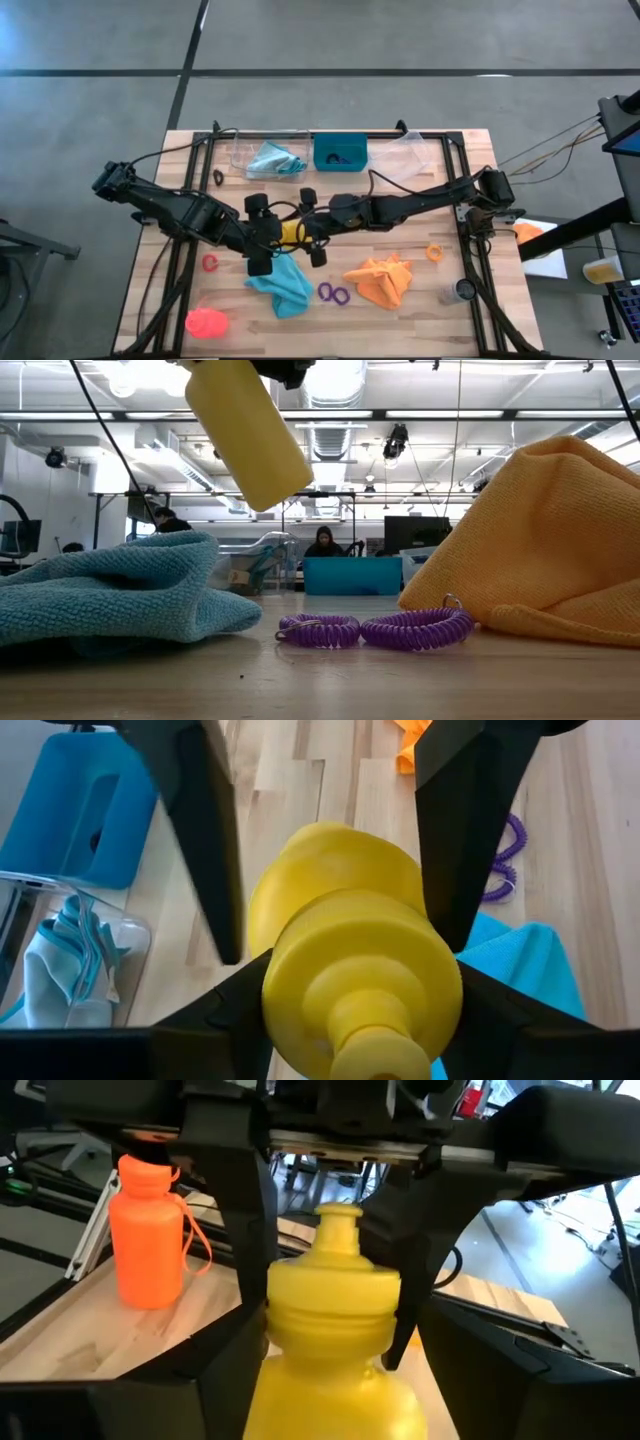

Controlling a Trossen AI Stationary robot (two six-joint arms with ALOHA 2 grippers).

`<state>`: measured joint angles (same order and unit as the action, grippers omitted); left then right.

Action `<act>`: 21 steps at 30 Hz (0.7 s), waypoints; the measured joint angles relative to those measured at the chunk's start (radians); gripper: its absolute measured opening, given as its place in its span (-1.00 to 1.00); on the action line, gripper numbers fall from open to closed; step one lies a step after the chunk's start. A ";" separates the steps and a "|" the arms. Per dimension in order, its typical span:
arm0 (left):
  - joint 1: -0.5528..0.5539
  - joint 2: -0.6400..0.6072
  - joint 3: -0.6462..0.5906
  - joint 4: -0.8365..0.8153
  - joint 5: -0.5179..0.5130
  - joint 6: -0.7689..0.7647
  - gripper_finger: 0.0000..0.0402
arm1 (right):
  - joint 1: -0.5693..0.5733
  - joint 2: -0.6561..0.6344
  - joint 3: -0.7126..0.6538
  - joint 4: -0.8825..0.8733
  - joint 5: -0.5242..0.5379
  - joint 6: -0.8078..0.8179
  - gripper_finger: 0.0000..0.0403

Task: Pick & Place Sports Items
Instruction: Put the yellow water bottle into the white bin

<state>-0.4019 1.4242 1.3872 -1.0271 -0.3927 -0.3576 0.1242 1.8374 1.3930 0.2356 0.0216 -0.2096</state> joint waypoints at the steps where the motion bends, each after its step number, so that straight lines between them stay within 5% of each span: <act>1: 0.000 0.000 0.000 0.002 0.000 0.001 0.07 | 0.000 0.000 0.003 0.000 0.000 0.000 0.35; 8: 0.004 0.001 0.000 0.014 0.004 0.021 0.02 | 0.000 0.000 0.008 0.003 0.000 0.000 0.52; 21: 0.009 0.002 0.000 0.018 0.002 0.021 0.07 | -0.001 -0.001 0.010 -0.027 -0.004 0.001 0.41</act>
<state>-0.3928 1.4261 1.3872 -1.0092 -0.3906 -0.3367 0.1230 1.8366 1.4025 0.2083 0.0180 -0.2089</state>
